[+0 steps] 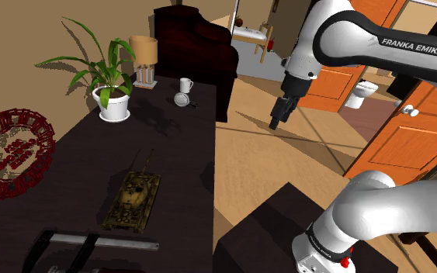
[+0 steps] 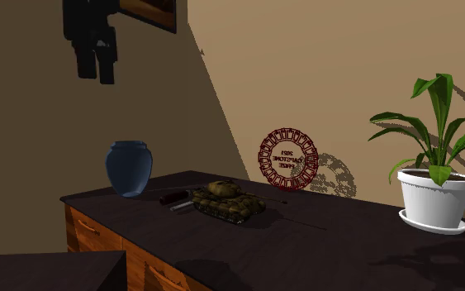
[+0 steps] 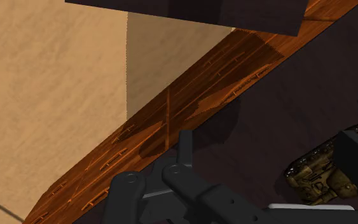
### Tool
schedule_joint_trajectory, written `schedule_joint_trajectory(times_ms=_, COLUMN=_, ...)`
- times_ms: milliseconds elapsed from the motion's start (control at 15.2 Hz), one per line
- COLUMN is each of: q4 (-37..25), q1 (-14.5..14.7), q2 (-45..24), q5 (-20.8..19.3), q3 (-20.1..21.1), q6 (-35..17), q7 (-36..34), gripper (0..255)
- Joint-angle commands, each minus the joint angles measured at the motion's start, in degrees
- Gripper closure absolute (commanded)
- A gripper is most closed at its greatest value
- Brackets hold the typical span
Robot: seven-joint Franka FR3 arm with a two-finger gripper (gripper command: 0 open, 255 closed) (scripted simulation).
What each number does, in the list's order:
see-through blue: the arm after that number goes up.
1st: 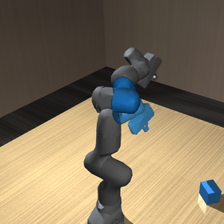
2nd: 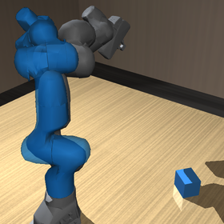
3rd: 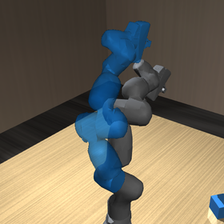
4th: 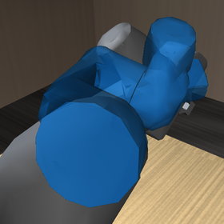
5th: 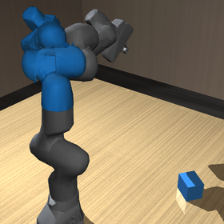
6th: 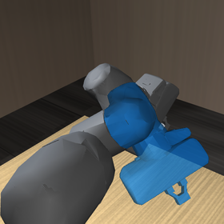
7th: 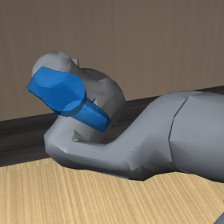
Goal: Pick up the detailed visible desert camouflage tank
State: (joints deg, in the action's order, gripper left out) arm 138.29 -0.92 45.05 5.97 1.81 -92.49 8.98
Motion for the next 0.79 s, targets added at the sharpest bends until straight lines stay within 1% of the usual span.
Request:
schedule_joint_trajectory(times_ms=0, q4=0.0, q1=0.0, q2=0.0, q5=0.0, q3=0.0, q6=0.0, q7=0.0, gripper=0)
schedule_joint_trajectory(times_ms=330, q4=2.0, q1=0.5, q2=-3.5, q5=4.6, q3=7.1, q6=-6.2, q7=-10.9, gripper=0)
schedule_joint_trajectory(times_ms=726, q4=1.1, q1=0.3, q2=-11.5, q5=8.5, q3=15.5, q6=-14.4, q7=-23.7, gripper=0)
